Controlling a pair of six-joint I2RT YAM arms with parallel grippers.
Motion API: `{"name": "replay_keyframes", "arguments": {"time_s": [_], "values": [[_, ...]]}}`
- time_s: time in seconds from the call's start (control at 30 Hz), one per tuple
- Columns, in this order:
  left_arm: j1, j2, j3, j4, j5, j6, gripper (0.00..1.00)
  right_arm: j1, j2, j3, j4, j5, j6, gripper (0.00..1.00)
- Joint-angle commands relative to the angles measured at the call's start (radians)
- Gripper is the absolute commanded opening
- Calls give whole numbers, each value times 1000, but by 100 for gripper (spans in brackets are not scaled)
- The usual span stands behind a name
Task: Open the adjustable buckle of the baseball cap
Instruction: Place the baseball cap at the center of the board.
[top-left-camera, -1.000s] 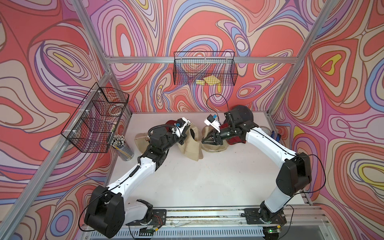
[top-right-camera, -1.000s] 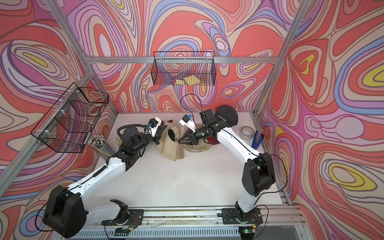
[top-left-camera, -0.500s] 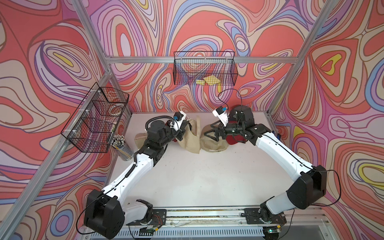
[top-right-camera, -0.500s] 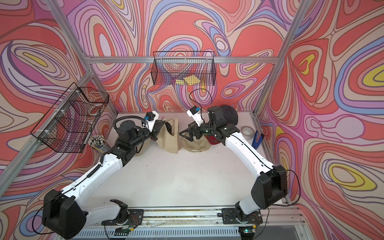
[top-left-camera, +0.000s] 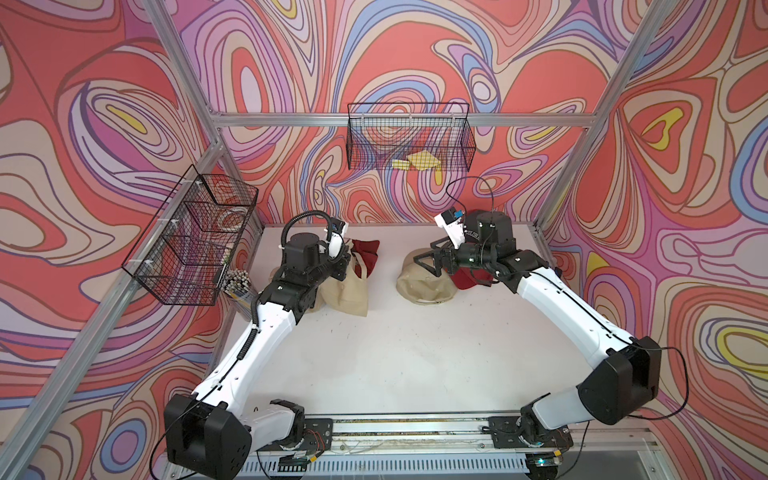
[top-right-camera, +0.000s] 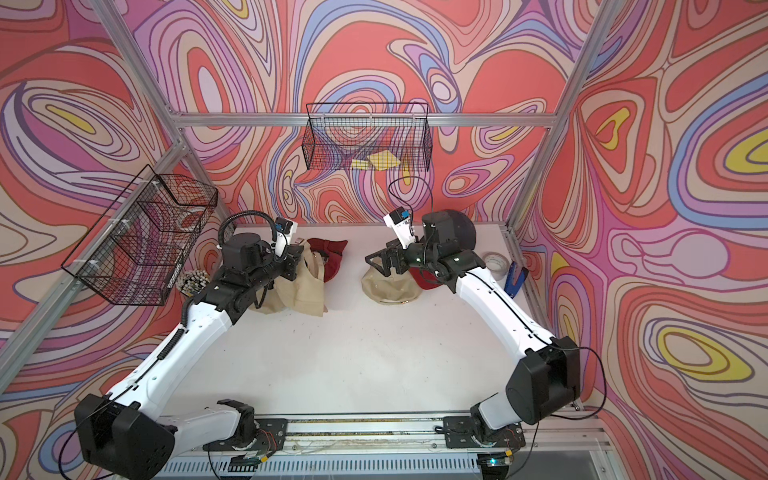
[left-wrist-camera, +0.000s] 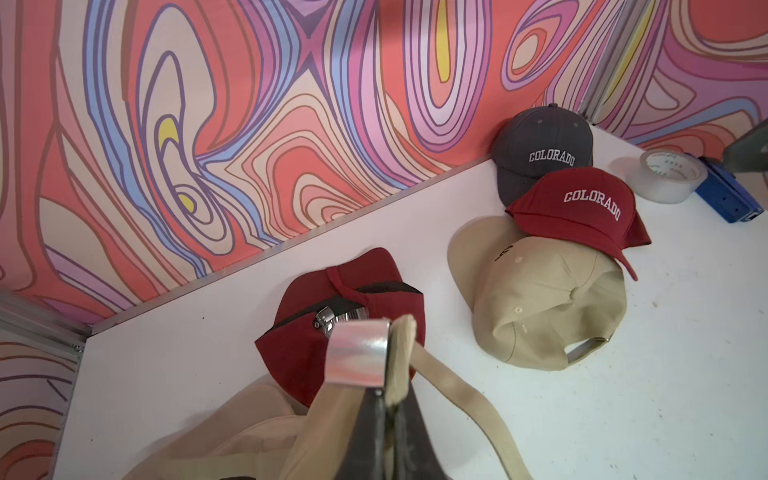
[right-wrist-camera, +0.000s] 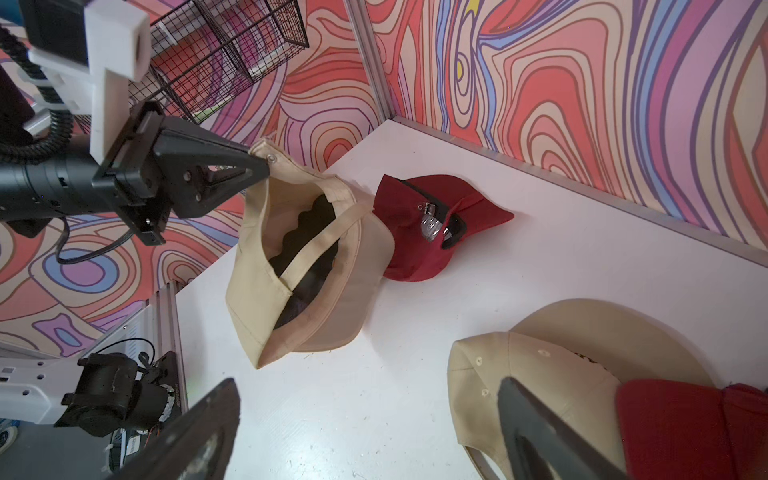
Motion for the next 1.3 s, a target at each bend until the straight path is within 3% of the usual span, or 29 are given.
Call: {"name": "replay_keyframes", "arguments": {"time_s": [0.0, 0.47, 0.53, 0.57, 0.63, 0.7, 0.87, 0.97, 1.27], "values": [[2, 40, 29, -118, -59, 62, 0, -5, -10, -9, 9, 11, 12, 98], [173, 183, 41, -118, -37, 71, 0, -18, 38, 2, -5, -3, 15, 98], [184, 192, 45, -118, -63, 63, 32, -19, 40, -1, -7, -4, 18, 98], [187, 193, 45, -116, -63, 57, 43, -21, 41, 1, -7, -7, 17, 98], [191, 189, 50, -118, -48, 36, 55, -21, 43, 1, -9, -9, 18, 98], [191, 185, 59, -124, -42, 7, 60, -22, 44, 1, -13, -10, 18, 98], [189, 164, 67, -122, 5, -67, 62, -23, 57, 12, -34, 3, 23, 98], [176, 166, 90, -132, 64, -199, 61, -24, 72, 22, -43, 33, 34, 98], [-13, 200, 161, -171, 212, -353, 53, -25, 14, -67, -79, 139, 84, 96]]}}
